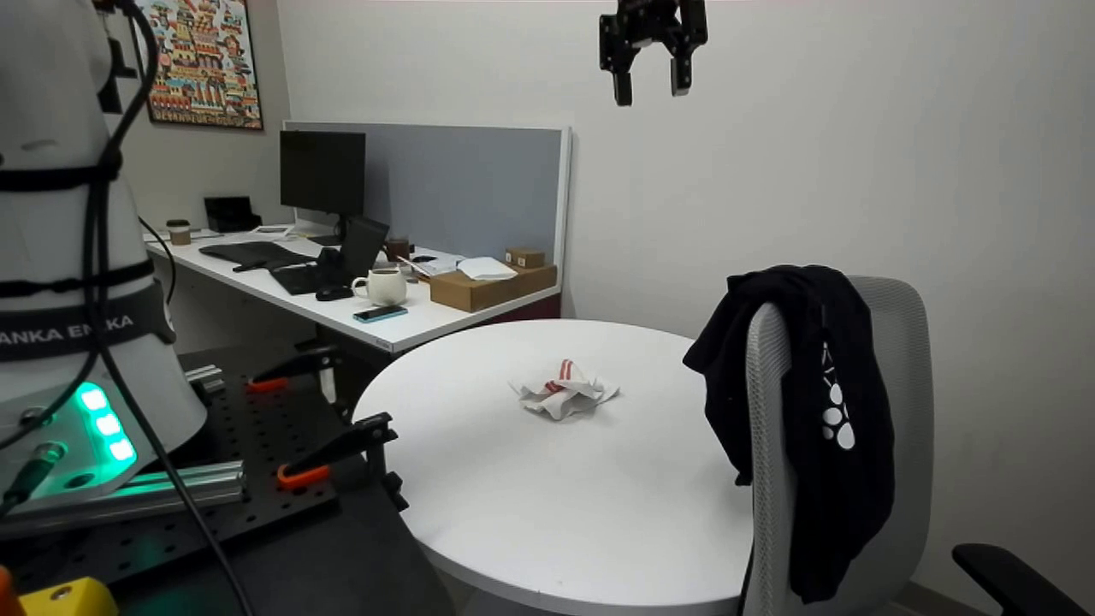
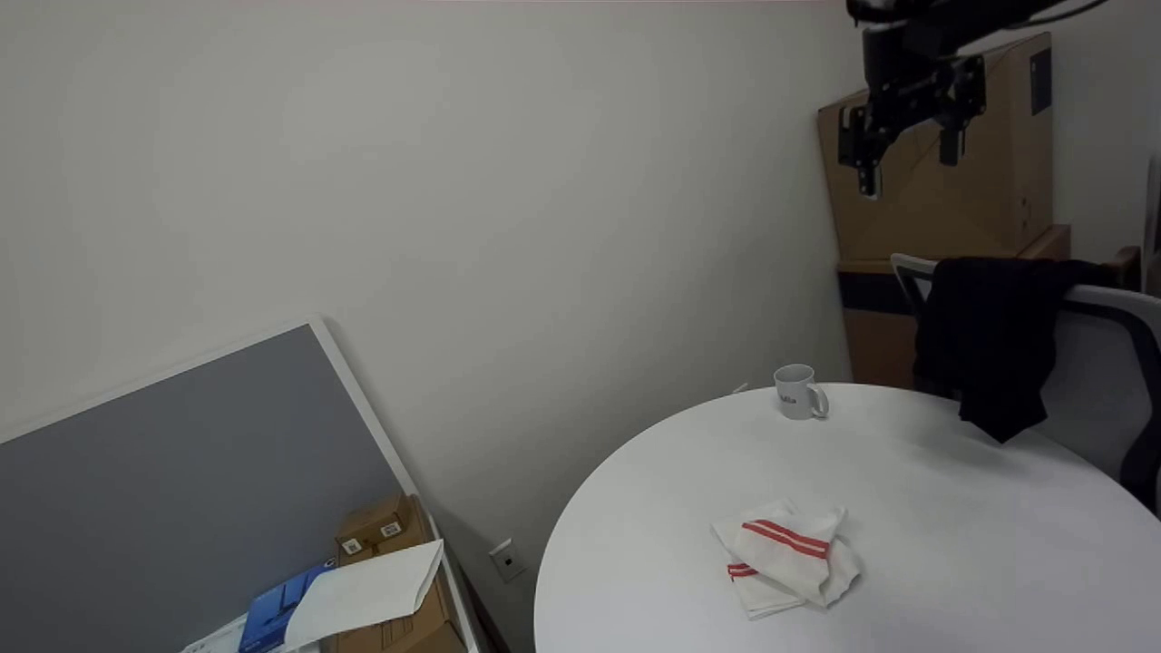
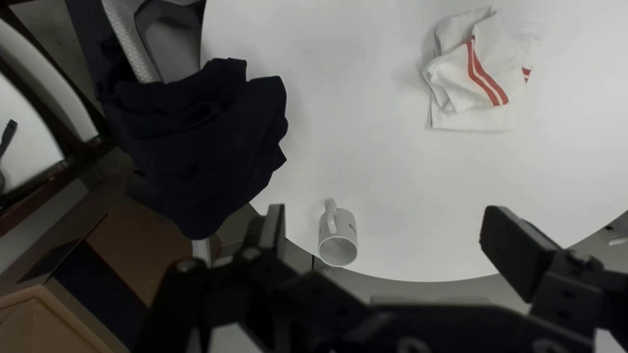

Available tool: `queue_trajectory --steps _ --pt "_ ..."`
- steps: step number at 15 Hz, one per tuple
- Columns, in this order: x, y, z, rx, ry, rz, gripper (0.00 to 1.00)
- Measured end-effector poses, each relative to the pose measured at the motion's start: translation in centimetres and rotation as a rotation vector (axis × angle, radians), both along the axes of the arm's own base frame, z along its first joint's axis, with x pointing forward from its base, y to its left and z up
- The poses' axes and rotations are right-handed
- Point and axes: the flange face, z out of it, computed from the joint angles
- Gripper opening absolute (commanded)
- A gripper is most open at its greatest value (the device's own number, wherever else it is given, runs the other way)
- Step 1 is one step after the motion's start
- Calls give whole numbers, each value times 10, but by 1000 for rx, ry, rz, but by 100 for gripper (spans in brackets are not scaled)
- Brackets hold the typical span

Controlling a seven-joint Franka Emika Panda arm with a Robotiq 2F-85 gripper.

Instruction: Unfold the tea towel

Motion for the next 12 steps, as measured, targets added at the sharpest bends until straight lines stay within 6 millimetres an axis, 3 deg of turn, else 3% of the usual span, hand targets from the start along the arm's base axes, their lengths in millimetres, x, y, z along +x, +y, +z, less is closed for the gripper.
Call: queue_trajectory --steps 8,12 --pt "24 -37 -89 10 133 -74 100" --pt "24 -36 -87 9 129 -72 100"
